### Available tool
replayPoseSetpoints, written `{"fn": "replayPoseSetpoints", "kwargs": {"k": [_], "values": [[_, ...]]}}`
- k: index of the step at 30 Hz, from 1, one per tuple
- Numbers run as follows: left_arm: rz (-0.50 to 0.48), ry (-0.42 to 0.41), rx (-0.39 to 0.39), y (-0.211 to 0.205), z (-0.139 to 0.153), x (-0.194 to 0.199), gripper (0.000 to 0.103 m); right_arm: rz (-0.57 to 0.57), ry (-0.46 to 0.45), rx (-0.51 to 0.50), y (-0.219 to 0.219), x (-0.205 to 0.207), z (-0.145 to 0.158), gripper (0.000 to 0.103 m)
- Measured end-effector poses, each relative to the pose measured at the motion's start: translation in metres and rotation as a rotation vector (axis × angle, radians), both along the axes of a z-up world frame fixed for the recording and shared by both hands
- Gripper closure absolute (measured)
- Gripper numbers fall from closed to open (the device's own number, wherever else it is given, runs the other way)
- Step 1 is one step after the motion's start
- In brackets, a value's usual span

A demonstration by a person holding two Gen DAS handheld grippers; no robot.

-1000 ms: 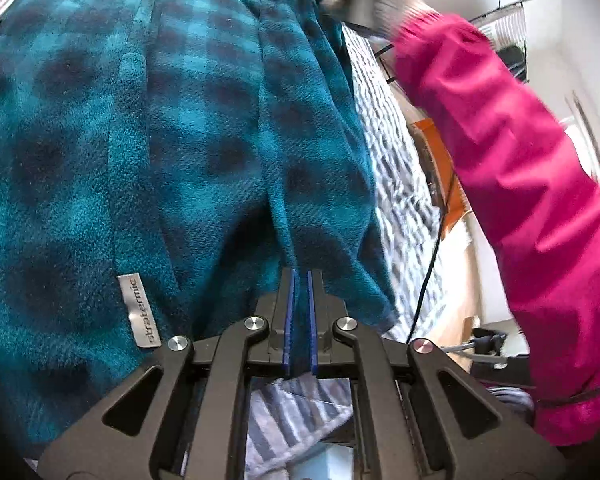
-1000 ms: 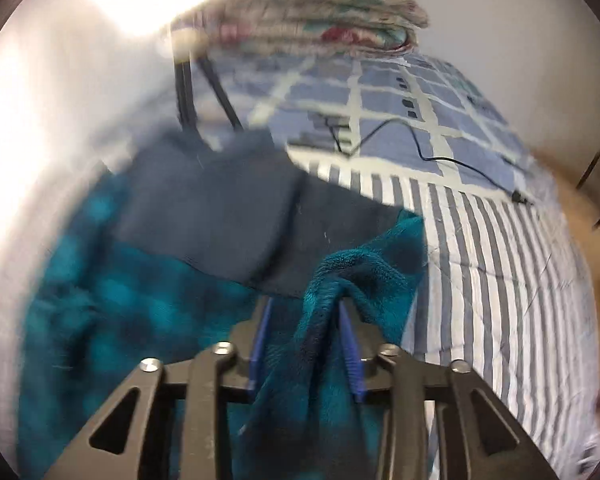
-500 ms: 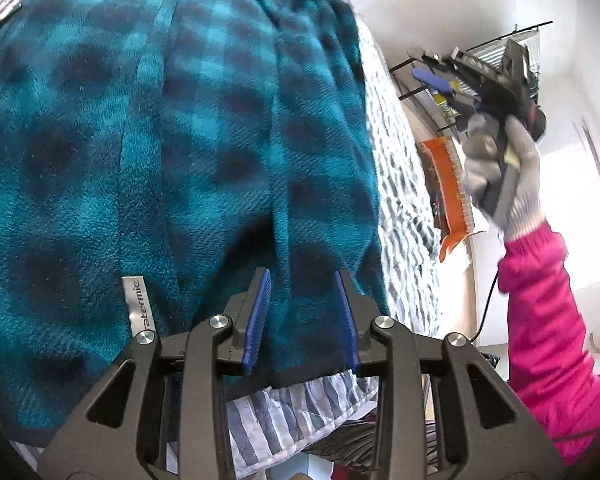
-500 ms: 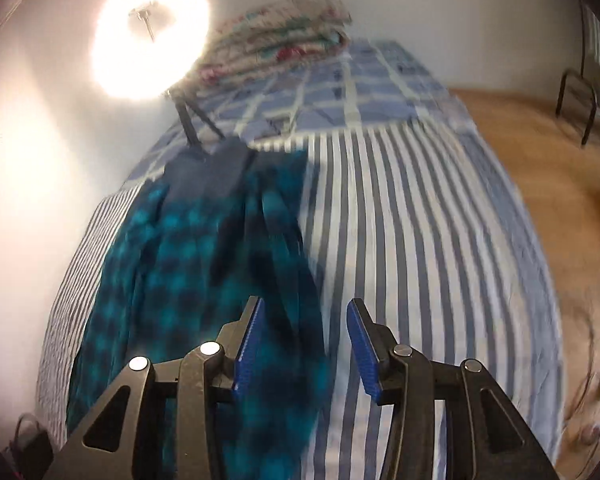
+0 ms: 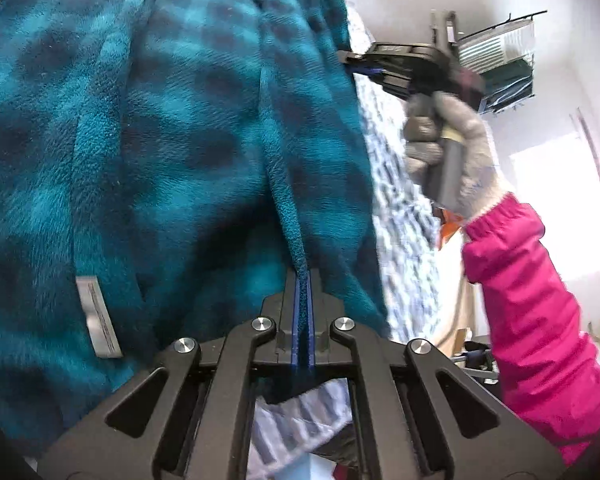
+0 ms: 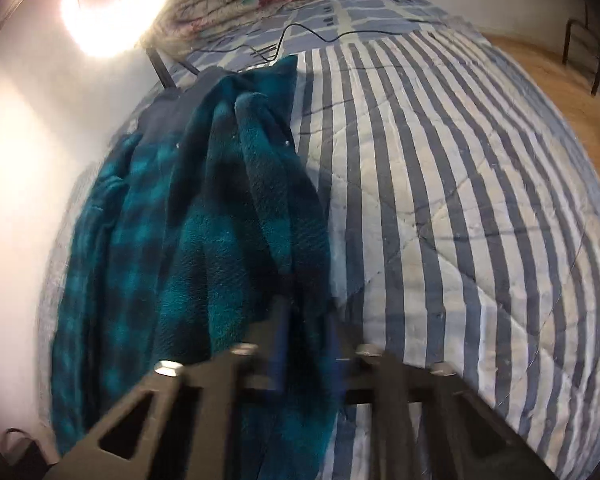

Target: Fold large clothes

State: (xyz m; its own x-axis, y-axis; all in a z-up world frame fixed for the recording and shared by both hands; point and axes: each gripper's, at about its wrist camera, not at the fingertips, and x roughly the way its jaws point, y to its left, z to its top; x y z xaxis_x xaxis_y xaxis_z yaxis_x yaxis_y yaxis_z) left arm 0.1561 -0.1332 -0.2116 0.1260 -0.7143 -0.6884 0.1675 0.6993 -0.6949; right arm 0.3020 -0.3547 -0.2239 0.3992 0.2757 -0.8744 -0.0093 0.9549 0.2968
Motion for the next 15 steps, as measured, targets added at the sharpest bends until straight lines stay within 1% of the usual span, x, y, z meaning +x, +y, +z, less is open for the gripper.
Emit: {"fn": "replayPoseSetpoints", "kwargs": {"k": [2,3,4,5,6,7,8,10,11,13,15], "values": [[0.008,-0.012,-0.01,0.004,0.009,-0.007,0.103,0.006,-0.027,-0.062,0.006,0.001,0.007,0.099],[0.016,-0.025,0.011,0.005,0.011,-0.01,0.103,-0.002,-0.037,-0.086,0.007,0.002,0.01,0.099],[0.025,-0.042,0.042,0.005,0.012,-0.012,0.103,-0.009,-0.043,-0.09,0.006,0.001,0.012,0.099],[0.029,-0.044,0.056,0.006,0.011,-0.011,0.103,-0.01,-0.044,-0.081,0.006,-0.001,0.015,0.097],[0.033,-0.03,0.049,0.007,0.007,-0.009,0.103,-0.016,-0.037,-0.082,0.005,-0.003,0.018,0.094],[0.036,-0.017,0.041,0.009,0.003,-0.007,0.103,-0.023,-0.028,-0.083,0.004,-0.007,0.021,0.076],[0.035,-0.016,0.044,0.011,0.002,-0.006,0.103,-0.021,-0.03,-0.073,0.004,-0.017,0.027,0.073],[0.027,-0.03,0.066,0.012,0.003,-0.01,0.102,-0.022,-0.046,-0.063,0.004,-0.038,0.04,0.073],[0.017,-0.033,0.08,0.013,0.004,-0.012,0.1,-0.017,-0.045,-0.051,0.003,-0.053,0.048,0.073],[0.007,-0.033,0.084,0.016,0.005,-0.012,0.08,-0.009,-0.047,-0.033,0.002,-0.08,0.06,0.073],[0.011,-0.017,0.074,0.021,0.004,-0.014,0.077,0.0,-0.039,-0.015,0.005,-0.106,0.07,0.072]]}}
